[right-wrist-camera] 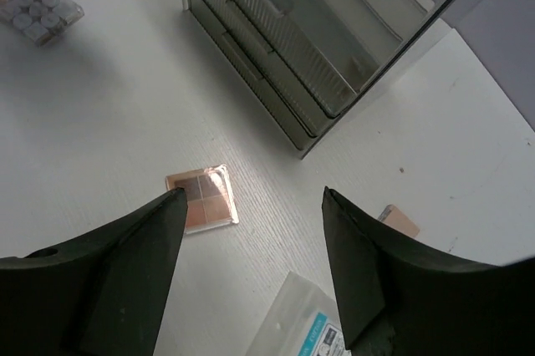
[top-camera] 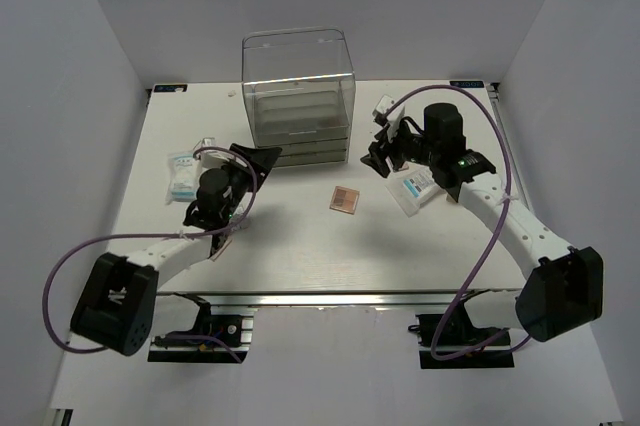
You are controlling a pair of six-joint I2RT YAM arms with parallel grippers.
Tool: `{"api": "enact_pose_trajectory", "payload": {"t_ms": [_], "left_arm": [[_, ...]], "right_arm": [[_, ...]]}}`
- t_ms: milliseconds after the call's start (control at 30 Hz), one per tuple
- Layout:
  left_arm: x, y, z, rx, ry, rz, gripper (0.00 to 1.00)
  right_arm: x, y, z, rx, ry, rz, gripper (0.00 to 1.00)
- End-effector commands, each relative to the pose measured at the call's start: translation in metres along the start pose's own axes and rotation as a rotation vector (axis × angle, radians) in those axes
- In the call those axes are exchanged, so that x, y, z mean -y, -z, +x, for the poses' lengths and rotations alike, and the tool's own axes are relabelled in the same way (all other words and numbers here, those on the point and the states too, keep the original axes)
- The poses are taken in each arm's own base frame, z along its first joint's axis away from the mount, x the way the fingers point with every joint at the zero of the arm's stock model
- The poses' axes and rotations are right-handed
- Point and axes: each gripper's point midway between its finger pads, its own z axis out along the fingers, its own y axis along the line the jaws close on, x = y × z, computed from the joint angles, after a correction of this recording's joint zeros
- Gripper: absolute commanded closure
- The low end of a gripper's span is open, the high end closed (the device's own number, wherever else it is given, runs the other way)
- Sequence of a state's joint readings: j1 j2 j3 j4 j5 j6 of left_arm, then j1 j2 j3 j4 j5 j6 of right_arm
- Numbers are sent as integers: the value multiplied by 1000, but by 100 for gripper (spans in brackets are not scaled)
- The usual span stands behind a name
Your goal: Organize the makeup
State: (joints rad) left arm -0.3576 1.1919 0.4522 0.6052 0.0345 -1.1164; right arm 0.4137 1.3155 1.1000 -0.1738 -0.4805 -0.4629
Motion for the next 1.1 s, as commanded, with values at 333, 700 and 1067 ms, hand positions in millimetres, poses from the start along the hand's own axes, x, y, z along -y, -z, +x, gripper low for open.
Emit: {"api": "enact_pose_trajectory", "payload": {"t_ms": [333, 700, 1067], "left_arm": [[12, -76, -10, 150, 234, 66, 32], [17, -107, 5, 132, 227, 76, 46], [2, -119, 1, 176, 237, 2, 57]], "right_arm": [[6, 21, -38, 245, -46, 119, 32], [13, 34, -35, 265, -51, 164, 34], [19, 37, -42, 276, -57, 177, 34]]}}
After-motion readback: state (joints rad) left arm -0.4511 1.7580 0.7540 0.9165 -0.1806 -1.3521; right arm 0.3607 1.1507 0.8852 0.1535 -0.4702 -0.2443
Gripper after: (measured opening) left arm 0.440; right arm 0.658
